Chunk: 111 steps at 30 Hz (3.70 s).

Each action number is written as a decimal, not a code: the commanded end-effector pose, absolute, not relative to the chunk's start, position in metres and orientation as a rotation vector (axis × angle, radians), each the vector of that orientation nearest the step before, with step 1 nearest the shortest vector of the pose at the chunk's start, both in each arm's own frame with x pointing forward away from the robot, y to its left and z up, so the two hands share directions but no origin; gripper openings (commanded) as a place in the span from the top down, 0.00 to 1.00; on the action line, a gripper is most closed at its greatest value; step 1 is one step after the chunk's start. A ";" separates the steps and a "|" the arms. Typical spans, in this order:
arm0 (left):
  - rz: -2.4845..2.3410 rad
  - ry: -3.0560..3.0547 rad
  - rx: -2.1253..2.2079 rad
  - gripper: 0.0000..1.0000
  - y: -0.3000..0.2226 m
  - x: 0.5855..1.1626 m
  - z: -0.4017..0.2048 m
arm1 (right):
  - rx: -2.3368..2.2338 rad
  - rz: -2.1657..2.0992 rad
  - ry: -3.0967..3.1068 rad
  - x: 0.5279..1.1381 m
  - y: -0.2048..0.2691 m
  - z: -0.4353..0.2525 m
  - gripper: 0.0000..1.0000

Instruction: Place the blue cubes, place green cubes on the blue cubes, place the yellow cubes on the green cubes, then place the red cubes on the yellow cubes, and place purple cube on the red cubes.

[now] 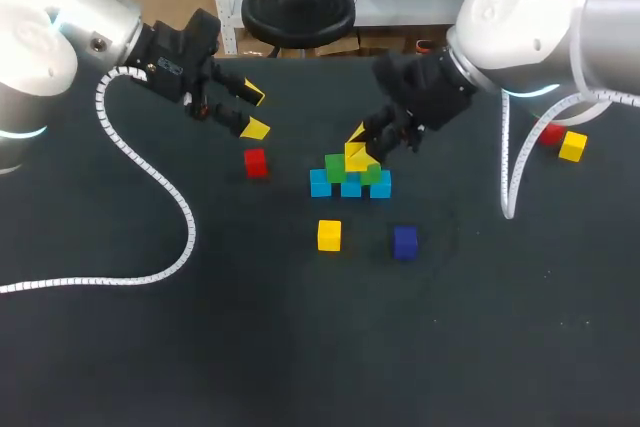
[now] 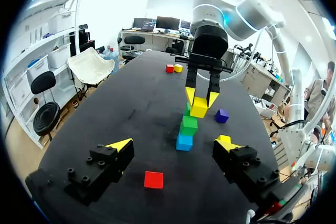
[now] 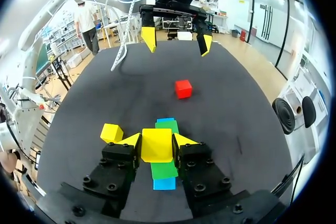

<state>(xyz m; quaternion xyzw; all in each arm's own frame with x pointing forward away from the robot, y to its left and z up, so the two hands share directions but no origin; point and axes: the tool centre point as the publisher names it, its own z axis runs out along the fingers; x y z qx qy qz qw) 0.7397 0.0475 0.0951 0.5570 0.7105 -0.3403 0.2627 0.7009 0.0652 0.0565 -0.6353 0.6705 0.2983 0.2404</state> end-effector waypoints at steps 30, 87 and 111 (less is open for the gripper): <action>-0.922 1.924 1.510 0.00 0.048 0.741 0.095 | -1.713 0.830 1.865 0.708 0.068 0.052 0.98; -0.922 1.924 1.510 0.00 0.048 0.741 0.095 | -1.746 0.671 1.766 0.658 -0.014 0.117 0.00; -0.922 1.924 1.510 0.00 0.048 0.741 0.095 | -1.693 0.633 1.831 0.638 -0.029 0.127 0.00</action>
